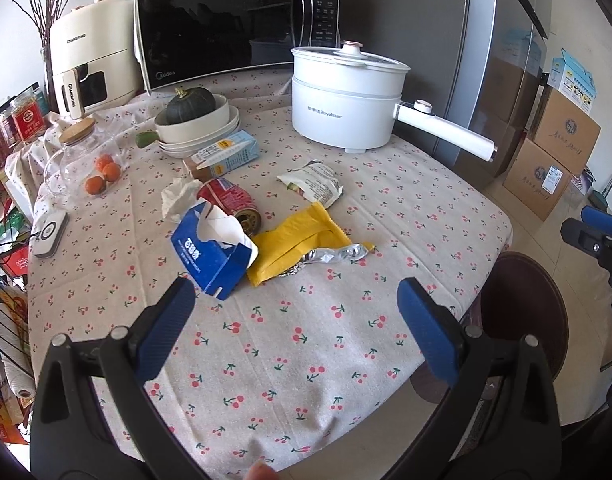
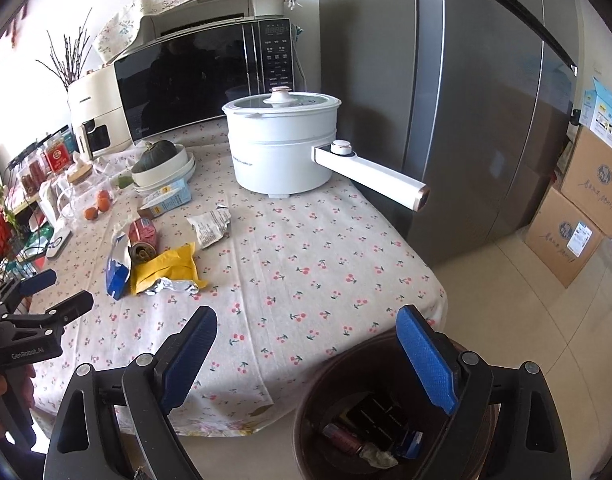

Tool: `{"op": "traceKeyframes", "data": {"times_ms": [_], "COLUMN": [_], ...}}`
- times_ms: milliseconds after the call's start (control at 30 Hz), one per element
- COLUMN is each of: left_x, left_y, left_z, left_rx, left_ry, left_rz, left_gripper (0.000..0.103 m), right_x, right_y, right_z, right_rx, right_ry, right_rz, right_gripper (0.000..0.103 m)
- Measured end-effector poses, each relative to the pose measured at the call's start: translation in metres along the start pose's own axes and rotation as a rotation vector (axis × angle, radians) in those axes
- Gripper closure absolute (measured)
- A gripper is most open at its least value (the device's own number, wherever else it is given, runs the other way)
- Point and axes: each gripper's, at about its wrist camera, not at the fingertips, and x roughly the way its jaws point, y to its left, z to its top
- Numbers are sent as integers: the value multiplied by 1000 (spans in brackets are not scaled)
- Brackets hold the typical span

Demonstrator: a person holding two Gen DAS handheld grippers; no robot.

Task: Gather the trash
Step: 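Move both tools back over the table toward the remaining items, then grasp the blue biscuit box with the left tool while the right tool grasps the yellow bag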

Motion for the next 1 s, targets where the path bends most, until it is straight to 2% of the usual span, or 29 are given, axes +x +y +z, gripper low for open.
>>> {"op": "traceKeyframes", "data": {"times_ms": [400,567,733,833,1000], "left_x": [9,25,56,76,102], "left_y": [36,63,79,86,93], "left_z": [13,17,15,14,13], "left_rx": [-33,-90,-116,-184,-350], "left_ry": [-23,3,63,111,152], "left_rz": [88,103,118,111,41], "left_gripper": [2,2,2,2,2], "right_x": [20,35,52,62,76], "right_y": [36,43,46,46,49], "right_z": [20,25,27,28,31], "right_rx": [16,28,32,43,52], "right_ry": [-16,2,25,42,61], "right_rz": [51,52,34,29,27], "right_gripper": [5,4,4,4,4]}}
